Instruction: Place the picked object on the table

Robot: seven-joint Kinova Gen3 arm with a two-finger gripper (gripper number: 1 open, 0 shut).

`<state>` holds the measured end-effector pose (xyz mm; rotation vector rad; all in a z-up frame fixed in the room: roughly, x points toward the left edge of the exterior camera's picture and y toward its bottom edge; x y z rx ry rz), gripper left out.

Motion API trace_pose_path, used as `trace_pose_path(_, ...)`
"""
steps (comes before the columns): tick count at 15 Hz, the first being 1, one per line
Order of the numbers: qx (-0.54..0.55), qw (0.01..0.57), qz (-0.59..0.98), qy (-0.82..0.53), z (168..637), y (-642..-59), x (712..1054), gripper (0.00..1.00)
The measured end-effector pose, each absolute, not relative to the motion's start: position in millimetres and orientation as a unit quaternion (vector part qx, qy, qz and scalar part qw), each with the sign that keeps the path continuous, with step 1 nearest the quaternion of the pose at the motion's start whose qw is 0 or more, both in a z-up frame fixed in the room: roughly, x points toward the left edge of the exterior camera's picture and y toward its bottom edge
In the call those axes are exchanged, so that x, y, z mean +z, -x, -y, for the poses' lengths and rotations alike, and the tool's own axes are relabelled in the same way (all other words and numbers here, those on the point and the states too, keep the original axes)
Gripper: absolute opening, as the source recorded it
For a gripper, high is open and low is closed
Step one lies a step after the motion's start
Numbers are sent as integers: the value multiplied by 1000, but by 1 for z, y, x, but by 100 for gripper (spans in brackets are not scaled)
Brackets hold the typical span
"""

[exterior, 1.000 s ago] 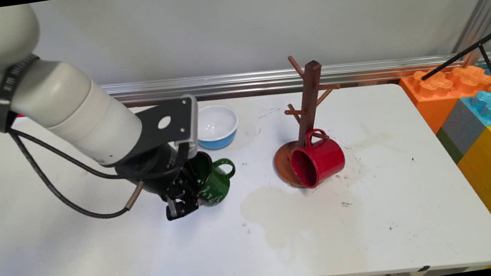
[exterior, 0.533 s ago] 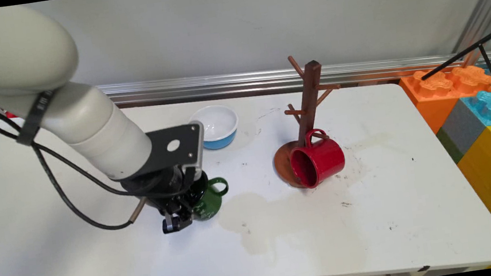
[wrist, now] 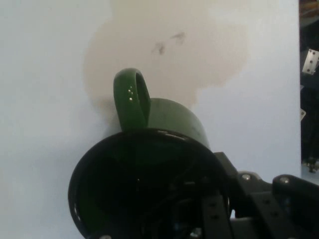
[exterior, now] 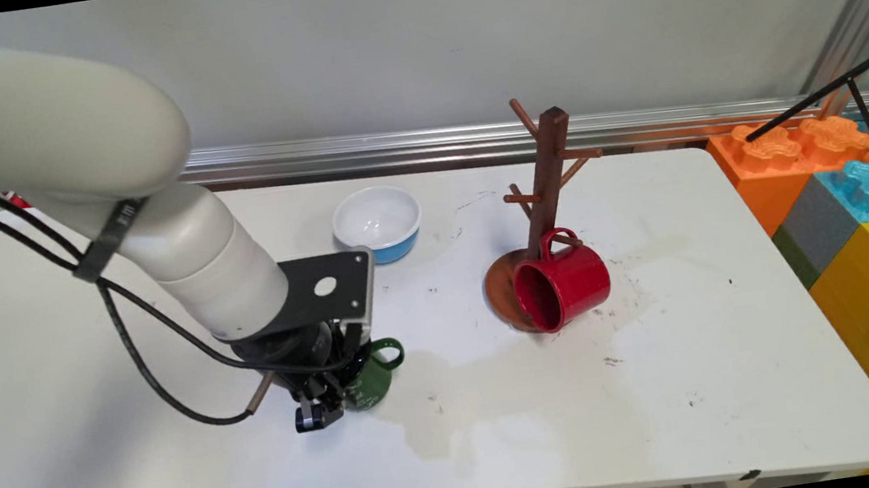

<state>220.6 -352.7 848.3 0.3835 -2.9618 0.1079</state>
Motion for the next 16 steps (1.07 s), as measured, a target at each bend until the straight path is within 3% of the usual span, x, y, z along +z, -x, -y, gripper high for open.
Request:
trace_pose_path(11,25,70,988,-132,359,-214,821,0)
trace_pose_path(12,25,71,988,-132,360,-213,819,100)
trace_pose_path(16,26,76,988,-132,361,-212,817,100)
